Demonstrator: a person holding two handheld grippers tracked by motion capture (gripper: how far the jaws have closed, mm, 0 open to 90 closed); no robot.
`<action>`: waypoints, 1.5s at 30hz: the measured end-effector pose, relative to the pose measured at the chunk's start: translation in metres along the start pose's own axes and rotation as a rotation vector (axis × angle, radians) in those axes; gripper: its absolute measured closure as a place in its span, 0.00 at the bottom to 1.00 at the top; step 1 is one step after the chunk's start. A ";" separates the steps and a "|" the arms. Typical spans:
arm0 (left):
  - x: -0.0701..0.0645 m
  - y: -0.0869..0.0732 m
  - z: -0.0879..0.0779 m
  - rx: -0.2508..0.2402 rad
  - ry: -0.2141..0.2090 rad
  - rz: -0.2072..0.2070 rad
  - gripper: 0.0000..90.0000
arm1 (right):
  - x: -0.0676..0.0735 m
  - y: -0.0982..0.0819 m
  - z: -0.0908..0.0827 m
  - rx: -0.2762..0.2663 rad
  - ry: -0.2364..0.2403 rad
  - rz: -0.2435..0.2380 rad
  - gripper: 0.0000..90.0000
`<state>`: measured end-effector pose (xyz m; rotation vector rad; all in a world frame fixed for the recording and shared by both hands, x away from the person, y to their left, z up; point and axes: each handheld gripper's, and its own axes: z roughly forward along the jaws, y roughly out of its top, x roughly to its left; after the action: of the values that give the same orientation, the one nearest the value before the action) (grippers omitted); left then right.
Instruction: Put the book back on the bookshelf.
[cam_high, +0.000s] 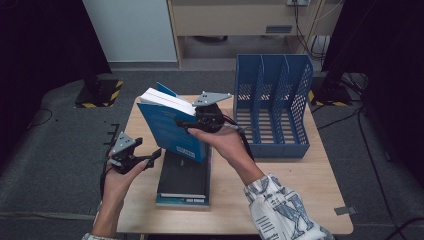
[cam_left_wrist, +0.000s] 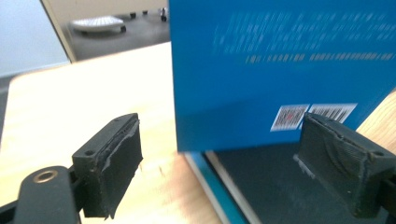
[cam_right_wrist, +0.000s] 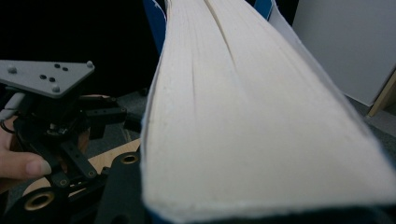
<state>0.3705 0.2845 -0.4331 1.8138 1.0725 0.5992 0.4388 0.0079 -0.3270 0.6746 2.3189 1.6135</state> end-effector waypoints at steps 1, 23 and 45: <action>0.001 -0.003 0.000 0.012 0.000 0.002 0.14 | 0.000 0.000 0.000 -0.001 0.001 0.000 0.59; 0.020 -0.059 -0.007 0.055 0.062 -0.112 0.10 | -0.002 0.003 0.008 -0.021 0.003 0.009 0.63; 0.036 -0.073 -0.004 0.092 0.077 -0.186 0.10 | -0.026 0.026 0.008 0.054 -0.085 0.232 0.67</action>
<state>0.3548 0.3321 -0.4976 1.7563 1.3231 0.5190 0.4710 0.0083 -0.3078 1.0367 2.3007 1.5841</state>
